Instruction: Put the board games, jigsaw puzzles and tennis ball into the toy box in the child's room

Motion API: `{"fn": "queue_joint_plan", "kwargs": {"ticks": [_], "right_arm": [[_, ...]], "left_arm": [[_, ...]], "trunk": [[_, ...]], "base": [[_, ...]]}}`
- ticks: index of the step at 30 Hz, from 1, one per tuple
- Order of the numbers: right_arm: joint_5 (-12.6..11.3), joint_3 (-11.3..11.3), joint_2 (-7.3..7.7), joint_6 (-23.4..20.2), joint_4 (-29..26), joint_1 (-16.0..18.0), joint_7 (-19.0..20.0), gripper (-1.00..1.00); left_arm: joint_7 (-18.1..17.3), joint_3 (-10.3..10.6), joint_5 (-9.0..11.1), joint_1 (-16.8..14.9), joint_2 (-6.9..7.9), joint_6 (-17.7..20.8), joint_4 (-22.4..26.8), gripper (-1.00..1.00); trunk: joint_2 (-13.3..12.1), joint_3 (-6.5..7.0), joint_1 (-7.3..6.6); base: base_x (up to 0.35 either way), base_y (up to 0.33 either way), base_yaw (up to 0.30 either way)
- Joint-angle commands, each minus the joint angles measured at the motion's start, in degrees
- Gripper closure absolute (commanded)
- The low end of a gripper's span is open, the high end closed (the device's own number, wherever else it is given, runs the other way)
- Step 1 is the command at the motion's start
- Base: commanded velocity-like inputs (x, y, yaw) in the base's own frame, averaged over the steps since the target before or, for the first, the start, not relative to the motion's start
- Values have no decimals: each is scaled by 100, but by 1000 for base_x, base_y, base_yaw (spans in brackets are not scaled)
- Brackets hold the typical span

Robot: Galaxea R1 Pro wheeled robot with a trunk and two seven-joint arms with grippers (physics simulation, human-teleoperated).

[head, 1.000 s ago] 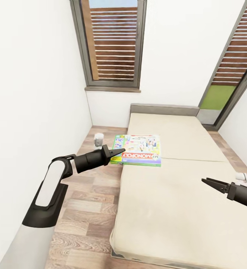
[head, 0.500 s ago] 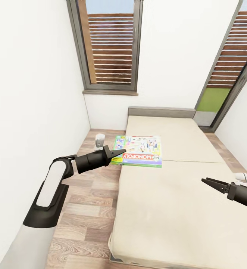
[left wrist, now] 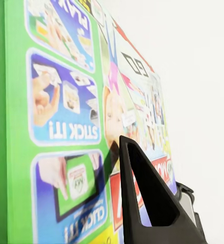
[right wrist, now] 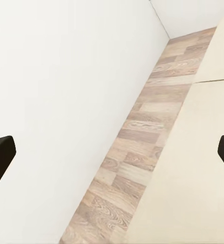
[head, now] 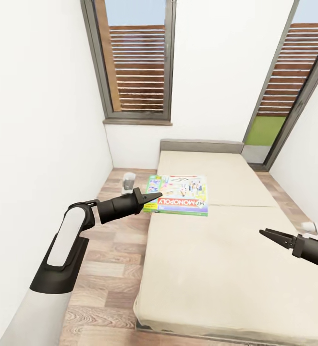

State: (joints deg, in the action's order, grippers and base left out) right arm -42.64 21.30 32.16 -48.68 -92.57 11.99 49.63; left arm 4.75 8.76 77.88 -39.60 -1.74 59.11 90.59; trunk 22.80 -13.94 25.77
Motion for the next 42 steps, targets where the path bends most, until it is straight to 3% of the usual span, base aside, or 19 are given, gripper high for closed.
{"fn": "queue_joint_plan", "kwargs": {"ticks": [1, 25, 42], "right_arm": [[-8, 4, 1, -28, 2, 5, 10, -100], [-8, -29, 1, -29, 7, 4, 20, -100], [-14, 7, 10, -169, 2, 0, 53, -100]], "left_arm": [[42, -2, 54, -5, -3, 20, 3, 100], [146, 3, -21, -11, -26, 21, 2, 100], [158, -5, -23, -4, -30, 21, 2, 100]], "trunk": [[12, -2, 1], [12, 55, 1], [12, 55, 1]], "base": [[-225, -155, -11], [-242, -178, -2], [-54, -45, 0]]}}
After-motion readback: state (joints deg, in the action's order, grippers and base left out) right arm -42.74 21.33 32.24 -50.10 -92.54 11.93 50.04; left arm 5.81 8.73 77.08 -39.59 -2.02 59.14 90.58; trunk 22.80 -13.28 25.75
